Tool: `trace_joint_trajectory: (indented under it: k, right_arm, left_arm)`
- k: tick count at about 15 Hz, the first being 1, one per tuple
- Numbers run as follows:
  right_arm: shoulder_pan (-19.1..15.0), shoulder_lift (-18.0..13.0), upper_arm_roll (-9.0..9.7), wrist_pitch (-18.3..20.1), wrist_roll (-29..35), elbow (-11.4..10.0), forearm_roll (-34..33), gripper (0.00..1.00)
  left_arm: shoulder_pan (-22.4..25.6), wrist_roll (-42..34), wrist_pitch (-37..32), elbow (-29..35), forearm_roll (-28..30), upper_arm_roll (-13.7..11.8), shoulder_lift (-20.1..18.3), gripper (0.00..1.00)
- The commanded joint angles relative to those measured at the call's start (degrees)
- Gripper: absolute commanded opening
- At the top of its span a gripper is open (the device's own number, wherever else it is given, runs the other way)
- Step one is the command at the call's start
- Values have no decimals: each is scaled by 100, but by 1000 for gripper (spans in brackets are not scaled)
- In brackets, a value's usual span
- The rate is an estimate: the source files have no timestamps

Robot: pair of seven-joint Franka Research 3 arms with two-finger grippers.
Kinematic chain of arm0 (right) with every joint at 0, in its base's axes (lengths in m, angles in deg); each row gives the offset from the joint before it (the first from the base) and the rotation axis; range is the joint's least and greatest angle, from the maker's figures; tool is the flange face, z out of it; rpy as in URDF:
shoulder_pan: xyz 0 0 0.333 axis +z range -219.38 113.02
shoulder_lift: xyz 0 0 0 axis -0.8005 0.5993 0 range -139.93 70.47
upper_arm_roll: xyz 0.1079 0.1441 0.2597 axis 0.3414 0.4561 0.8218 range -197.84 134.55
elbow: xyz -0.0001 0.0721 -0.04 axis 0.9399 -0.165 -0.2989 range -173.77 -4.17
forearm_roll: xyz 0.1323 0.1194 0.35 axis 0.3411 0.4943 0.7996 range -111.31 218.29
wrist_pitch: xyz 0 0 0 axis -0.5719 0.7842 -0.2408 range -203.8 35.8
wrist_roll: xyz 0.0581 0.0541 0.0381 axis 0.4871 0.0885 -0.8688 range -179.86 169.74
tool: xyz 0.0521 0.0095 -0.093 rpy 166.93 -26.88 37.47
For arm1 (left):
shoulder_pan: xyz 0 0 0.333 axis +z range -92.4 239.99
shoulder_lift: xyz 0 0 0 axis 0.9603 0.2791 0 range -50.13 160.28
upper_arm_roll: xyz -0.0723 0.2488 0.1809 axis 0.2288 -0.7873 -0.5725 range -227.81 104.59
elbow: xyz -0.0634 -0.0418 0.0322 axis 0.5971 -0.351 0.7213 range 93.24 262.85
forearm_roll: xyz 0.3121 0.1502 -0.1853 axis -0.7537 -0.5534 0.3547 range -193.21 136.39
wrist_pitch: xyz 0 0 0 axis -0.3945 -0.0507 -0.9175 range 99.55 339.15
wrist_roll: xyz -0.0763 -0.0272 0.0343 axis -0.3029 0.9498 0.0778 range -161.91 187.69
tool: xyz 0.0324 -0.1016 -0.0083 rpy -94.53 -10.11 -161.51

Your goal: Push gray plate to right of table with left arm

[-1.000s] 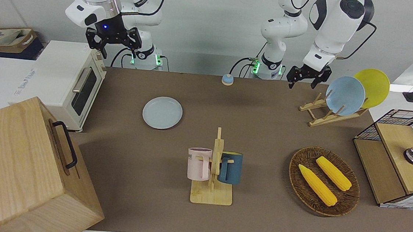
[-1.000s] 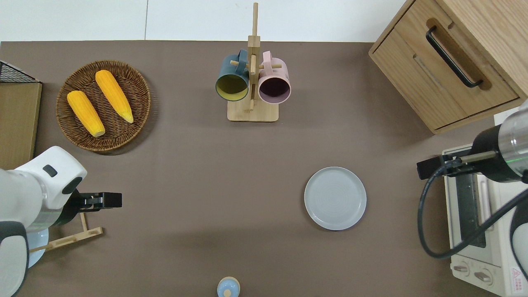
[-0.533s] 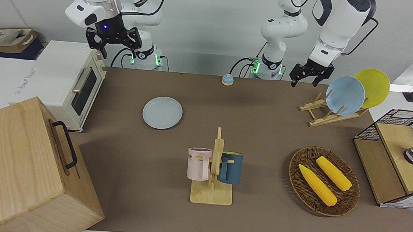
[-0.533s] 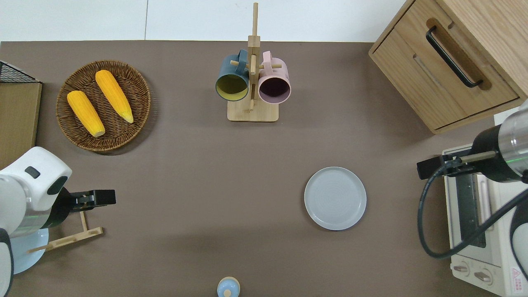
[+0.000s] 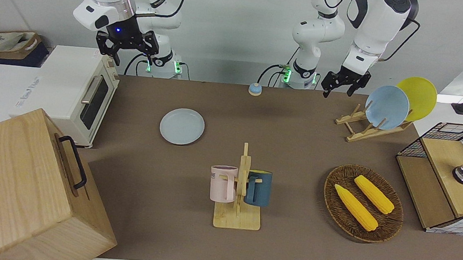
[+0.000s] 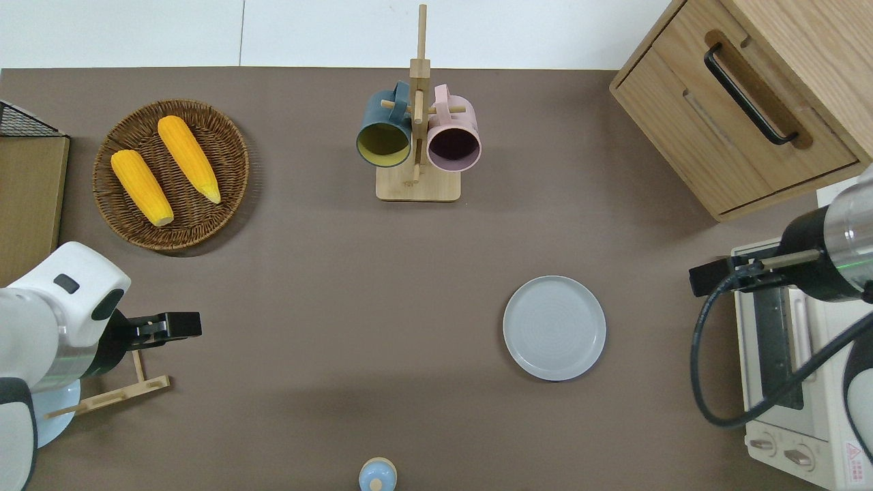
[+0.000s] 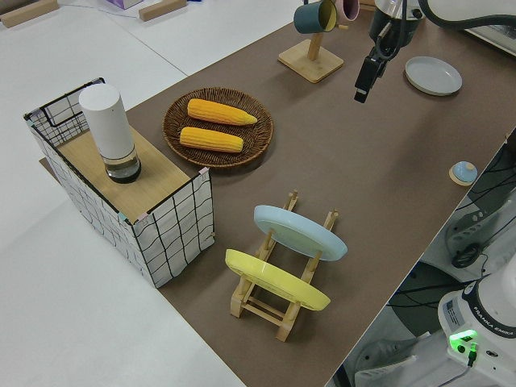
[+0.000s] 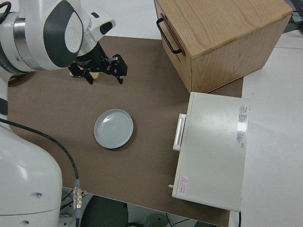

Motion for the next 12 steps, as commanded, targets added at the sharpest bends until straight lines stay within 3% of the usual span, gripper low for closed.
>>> trace_joint_trajectory:
  k: [1, 7, 12]
  right_arm:
    - [-115, -17, 86, 83, 5, 45, 59, 983]
    - [-115, -17, 77, 91, 5, 45, 59, 983]
    - [-115, -17, 86, 83, 5, 45, 59, 983]
  left_arm:
    - [-32, 37, -154, -2, 0, -10, -55, 1000]
    - [65, 37, -699, -845, -96, -28, 331, 998]
    - [65, 10, -708, -890, -175, -54, 323, 998]
